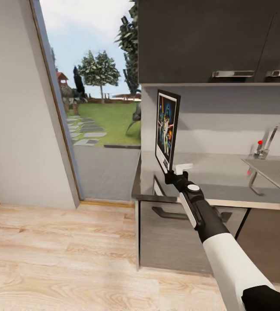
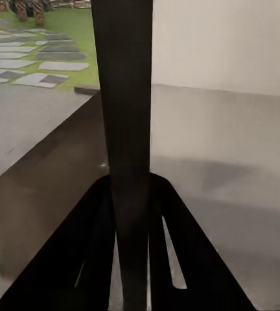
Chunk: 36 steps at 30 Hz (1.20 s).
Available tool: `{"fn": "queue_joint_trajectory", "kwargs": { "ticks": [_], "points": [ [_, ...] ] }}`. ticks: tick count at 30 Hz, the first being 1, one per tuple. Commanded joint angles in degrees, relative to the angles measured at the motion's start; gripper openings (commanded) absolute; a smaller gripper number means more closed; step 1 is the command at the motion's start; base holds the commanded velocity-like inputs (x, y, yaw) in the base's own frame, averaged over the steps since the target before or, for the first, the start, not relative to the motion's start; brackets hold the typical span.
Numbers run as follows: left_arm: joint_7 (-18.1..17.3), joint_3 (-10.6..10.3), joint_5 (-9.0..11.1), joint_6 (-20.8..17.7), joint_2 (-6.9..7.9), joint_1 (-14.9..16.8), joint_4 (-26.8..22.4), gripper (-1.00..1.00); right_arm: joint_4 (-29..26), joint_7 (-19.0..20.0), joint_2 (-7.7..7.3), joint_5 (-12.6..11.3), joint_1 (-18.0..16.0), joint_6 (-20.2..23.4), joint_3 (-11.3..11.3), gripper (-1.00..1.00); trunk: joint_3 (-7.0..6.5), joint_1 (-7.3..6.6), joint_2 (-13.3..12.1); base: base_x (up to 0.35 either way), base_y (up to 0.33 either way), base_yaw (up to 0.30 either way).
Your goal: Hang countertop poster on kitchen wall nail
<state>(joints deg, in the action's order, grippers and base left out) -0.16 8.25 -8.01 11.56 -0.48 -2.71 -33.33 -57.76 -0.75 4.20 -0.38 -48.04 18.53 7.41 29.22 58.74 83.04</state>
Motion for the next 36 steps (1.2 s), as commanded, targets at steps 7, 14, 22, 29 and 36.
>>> {"fn": "queue_joint_trajectory", "kwargs": {
  "ticks": [7,14,22,29,36],
  "points": [
    [0.0,0.3,-0.6,0.1,-0.05,0.0,-0.1,1.0,-0.1,0.1,0.02,-0.2,0.0,0.5,0.1,-1.0,0.05,-0.01,0.0,-0.06,0.0,0.182],
    [0.0,0.3,-0.6,0.1,-0.05,0.0,-0.1,1.0,-0.1,0.1,0.02,-0.2,0.0,3.0,0.1,-1.0,0.05,-0.01,0.0,-0.008,0.099,0.268],
    [0.0,0.3,-0.6,0.1,-0.05,0.0,-0.1,1.0,0.0,0.1,0.02,-0.2,0.0,3.7,0.1,-1.0,0.05,-0.01,0.0,-0.001,0.268,0.279],
    [0.0,0.3,-0.6,0.1,-0.05,0.0,-0.1,1.0,0.0,0.1,0.05,-0.2,0.0,3.7,0.1,-1.0,0.05,-0.01,0.0,0.0,0.29,0.28],
    [0.0,0.3,-0.6,0.1,-0.05,0.0,-0.1,1.0,0.0,0.2,0.16,-0.2,0.0,3.7,0.1,-1.0,0.05,-0.01,0.0,0.0,0.293,0.273]
  ]
}}
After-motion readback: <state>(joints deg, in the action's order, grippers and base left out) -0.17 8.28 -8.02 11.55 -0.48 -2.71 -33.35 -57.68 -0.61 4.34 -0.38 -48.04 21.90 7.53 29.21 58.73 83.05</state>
